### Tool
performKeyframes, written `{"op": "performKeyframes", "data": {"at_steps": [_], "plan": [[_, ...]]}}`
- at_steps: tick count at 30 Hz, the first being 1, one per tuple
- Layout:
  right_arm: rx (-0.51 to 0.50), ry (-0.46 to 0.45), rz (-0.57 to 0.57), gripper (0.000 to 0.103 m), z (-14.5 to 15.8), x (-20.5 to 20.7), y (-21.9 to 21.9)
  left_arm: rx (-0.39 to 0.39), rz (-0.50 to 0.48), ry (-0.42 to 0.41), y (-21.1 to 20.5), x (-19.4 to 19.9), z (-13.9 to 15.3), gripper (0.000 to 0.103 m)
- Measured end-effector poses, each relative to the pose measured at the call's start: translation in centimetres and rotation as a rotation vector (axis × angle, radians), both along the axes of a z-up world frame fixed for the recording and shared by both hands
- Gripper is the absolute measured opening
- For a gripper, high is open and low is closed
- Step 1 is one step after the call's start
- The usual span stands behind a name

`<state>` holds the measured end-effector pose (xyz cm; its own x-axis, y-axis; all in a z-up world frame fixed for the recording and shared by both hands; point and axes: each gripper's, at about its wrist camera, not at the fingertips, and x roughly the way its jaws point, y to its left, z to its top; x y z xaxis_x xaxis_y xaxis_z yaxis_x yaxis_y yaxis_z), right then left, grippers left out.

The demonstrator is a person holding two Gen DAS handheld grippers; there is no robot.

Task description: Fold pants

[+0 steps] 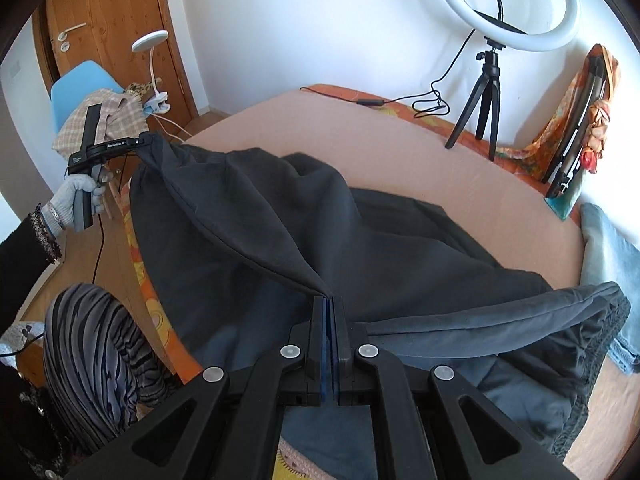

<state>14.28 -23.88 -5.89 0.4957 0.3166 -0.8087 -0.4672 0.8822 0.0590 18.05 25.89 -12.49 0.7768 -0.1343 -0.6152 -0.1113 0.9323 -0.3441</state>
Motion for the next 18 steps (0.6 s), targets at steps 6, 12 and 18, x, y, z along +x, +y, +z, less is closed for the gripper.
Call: {"op": "performKeyframes", "data": {"at_steps": [6,12,18], "plan": [[-0.023,0.027,0.001,0.000,-1.6,-1.9,0.3,-0.056,0.059,0.023,0.3,-4.6,-1.0,0.051],[-0.018,0.039,-0.016,0.000,-2.3,-2.2,-0.1,-0.237,0.054,0.023,1.0,-7.8,-2.3,0.056],[-0.028,0.031,-0.019,0.000,-2.1,-2.2,-0.2,-0.492,0.117,-0.020,2.6,-9.8,-3.3,0.056]]}}
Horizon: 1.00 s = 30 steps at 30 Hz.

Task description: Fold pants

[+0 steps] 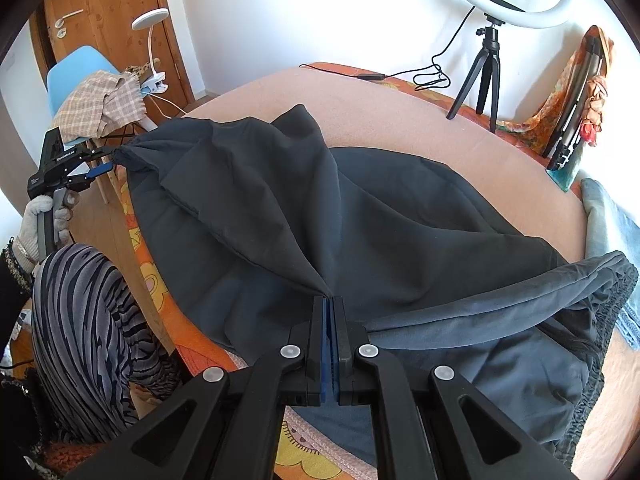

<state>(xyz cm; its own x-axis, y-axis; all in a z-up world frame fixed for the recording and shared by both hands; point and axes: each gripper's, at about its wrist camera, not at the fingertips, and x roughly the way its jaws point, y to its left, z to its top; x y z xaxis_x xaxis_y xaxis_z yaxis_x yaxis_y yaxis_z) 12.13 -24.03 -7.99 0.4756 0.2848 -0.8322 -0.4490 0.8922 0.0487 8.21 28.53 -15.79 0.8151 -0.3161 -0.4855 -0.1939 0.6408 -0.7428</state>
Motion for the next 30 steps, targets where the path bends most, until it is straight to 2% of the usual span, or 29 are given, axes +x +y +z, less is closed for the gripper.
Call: {"op": "performKeyframes", "data": {"at_steps": [3,7,10,12,14,15,21,25,30], "plan": [[0.006,-0.008,-0.023,0.000,0.4,0.2,-0.6,-0.098,0.037,0.013,0.8,0.0,-0.5,0.057],[0.011,-0.014,-0.045,0.000,0.7,0.5,-1.1,-0.048,0.023,0.083,0.1,1.9,-0.3,0.057],[0.010,-0.023,-0.047,0.000,0.8,0.5,-1.1,-0.077,0.054,0.128,0.2,2.8,-1.0,0.056],[0.011,-0.027,-0.047,0.000,0.9,0.3,-1.2,-0.083,0.073,0.142,0.3,3.1,-1.4,0.052],[0.009,-0.030,-0.050,0.000,0.9,0.1,-1.4,-0.042,0.076,0.149,0.1,3.2,-1.4,0.016],[0.009,-0.031,-0.053,0.000,0.9,-0.1,-1.5,-0.029,0.070,0.145,0.0,3.1,-1.3,0.014],[0.026,-0.026,-0.071,0.000,0.8,-0.8,-1.9,0.028,0.061,0.087,-0.6,2.9,-0.1,0.010],[0.040,-0.042,-0.056,0.000,1.3,-1.3,-1.2,0.146,0.027,0.039,-0.8,3.8,2.2,0.010],[0.054,-0.067,-0.035,0.000,2.1,-1.3,0.6,0.133,0.027,0.027,1.1,7.5,4.1,0.009]]}}
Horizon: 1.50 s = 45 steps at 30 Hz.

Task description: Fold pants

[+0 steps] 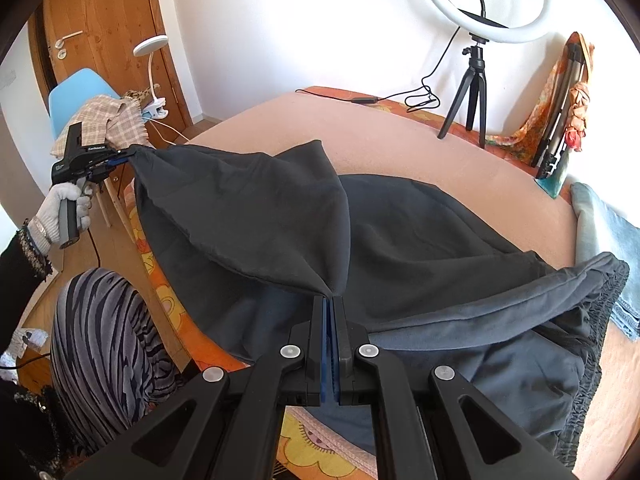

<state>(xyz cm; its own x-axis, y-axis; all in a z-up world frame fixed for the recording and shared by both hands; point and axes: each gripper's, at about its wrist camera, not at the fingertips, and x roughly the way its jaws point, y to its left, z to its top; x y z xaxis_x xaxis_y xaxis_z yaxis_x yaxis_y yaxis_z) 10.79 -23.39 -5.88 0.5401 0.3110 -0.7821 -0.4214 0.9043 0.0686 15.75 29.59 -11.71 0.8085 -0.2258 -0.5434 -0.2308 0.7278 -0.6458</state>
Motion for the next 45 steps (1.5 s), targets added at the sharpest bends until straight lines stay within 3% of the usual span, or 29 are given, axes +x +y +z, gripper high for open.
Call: {"op": "performKeyframes", "data": {"at_steps": [4,9,12,15,17,21,23,27,30,31,32,33,34,35,39,41,45], "plan": [[0.017,-0.040,-0.009,0.000,1.0,0.7,1.5,0.051,-0.023,-0.018,0.6,3.5,3.1,0.009],[0.074,-0.113,-0.032,0.000,3.2,0.8,3.0,0.065,0.028,-0.112,3.4,3.1,5.3,0.009],[0.072,-0.106,0.012,0.000,2.7,0.3,4.6,0.048,0.041,-0.064,4.9,2.1,2.4,0.009],[0.030,-0.036,0.061,0.000,0.2,-0.2,6.2,0.035,0.044,0.062,5.7,1.2,-2.4,0.009],[0.017,0.026,0.077,0.000,-2.0,-0.3,6.8,0.019,0.069,0.105,6.5,0.2,-4.8,0.009],[0.003,0.094,0.109,0.000,-4.5,-0.8,7.7,0.040,0.078,0.135,6.8,-0.5,-6.1,0.009],[-0.020,0.087,0.120,0.000,-5.0,-1.1,8.0,0.082,0.059,0.146,6.4,-0.2,-5.6,0.009],[0.032,0.135,0.081,0.000,-5.9,-0.6,7.1,0.177,0.050,0.182,5.9,0.3,-4.0,0.015],[0.060,0.129,0.051,0.006,-6.1,-0.9,6.6,0.247,0.045,0.181,5.2,0.3,-2.2,0.016],[0.073,0.130,0.042,0.011,-6.0,-1.0,6.3,0.263,0.036,0.167,4.8,0.2,-1.5,0.016],[0.087,0.127,0.031,0.025,-5.9,-1.2,6.1,0.282,0.027,0.150,4.3,0.0,-0.6,0.016],[0.102,0.123,0.018,0.032,-5.8,-1.3,5.9,0.303,0.015,0.127,3.7,-0.1,0.3,0.017],[0.116,0.116,0.002,0.039,-5.6,-1.5,5.6,0.323,0.000,0.106,2.9,-0.2,1.3,0.022],[0.129,0.111,-0.015,0.040,-5.4,-1.7,5.2,0.339,-0.012,0.088,2.2,-0.3,2.1,0.030],[0.196,0.101,-0.075,0.044,-4.6,-2.4,3.2,0.340,-0.109,0.000,-1.4,-0.3,5.6,0.040],[0.219,0.088,-0.125,0.050,-4.3,-2.7,1.8,0.329,-0.183,-0.042,-4.0,0.2,7.2,0.040],[0.250,0.063,-0.239,0.052,-3.9,-3.4,-1.6,0.314,-0.362,-0.108,-10.2,1.8,9.6,0.046]]}}
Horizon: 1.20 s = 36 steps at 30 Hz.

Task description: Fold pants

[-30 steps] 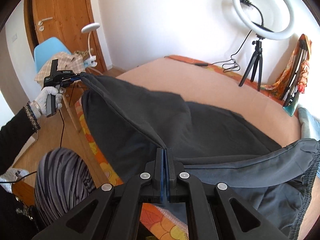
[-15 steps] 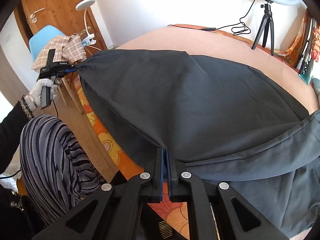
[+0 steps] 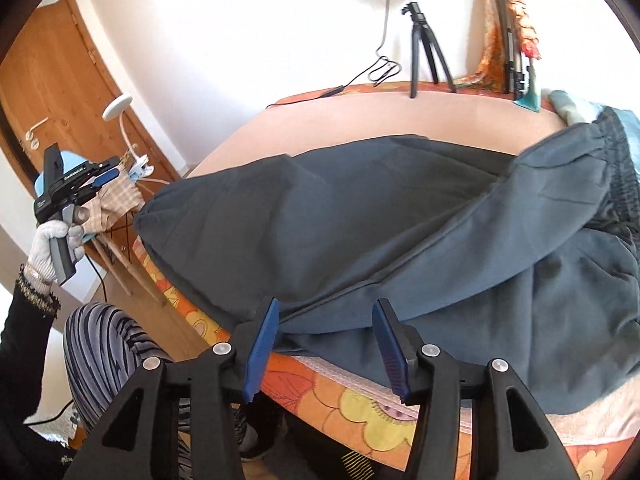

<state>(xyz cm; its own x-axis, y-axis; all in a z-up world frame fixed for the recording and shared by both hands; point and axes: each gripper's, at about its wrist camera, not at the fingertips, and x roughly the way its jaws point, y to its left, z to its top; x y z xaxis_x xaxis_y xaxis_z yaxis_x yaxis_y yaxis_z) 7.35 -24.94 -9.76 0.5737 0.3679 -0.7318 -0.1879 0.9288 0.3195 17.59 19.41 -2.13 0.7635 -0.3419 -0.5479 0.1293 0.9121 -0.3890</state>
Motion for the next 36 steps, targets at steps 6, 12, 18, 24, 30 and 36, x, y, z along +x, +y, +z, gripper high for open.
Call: {"op": "performKeyframes", "data": {"at_steps": [6,12,18,24,30,36], "plan": [[-0.013,0.001,-0.176,0.060,0.6,-1.3,-4.9,-0.034,-0.285,0.029,-10.7,2.8,1.2,0.052],[-0.020,0.002,-0.317,0.073,1.2,-2.2,-9.6,-0.043,-0.507,0.091,-21.7,3.6,0.4,0.058],[0.003,0.007,-0.440,0.079,1.6,-2.5,-14.7,-0.072,-0.696,0.175,-32.2,3.4,-2.4,0.063],[0.107,0.029,-0.543,0.079,0.9,-2.7,-20.7,-0.001,-0.771,0.216,-40.6,3.7,-5.5,0.063],[0.133,0.043,-0.624,0.079,-0.6,-2.5,-24.9,-0.001,-0.773,0.277,-44.7,5.4,-8.5,0.063],[0.238,0.062,-0.666,0.079,-1.3,-2.1,-27.0,-0.011,-0.854,0.245,-47.0,5.1,-9.2,0.038]]}}
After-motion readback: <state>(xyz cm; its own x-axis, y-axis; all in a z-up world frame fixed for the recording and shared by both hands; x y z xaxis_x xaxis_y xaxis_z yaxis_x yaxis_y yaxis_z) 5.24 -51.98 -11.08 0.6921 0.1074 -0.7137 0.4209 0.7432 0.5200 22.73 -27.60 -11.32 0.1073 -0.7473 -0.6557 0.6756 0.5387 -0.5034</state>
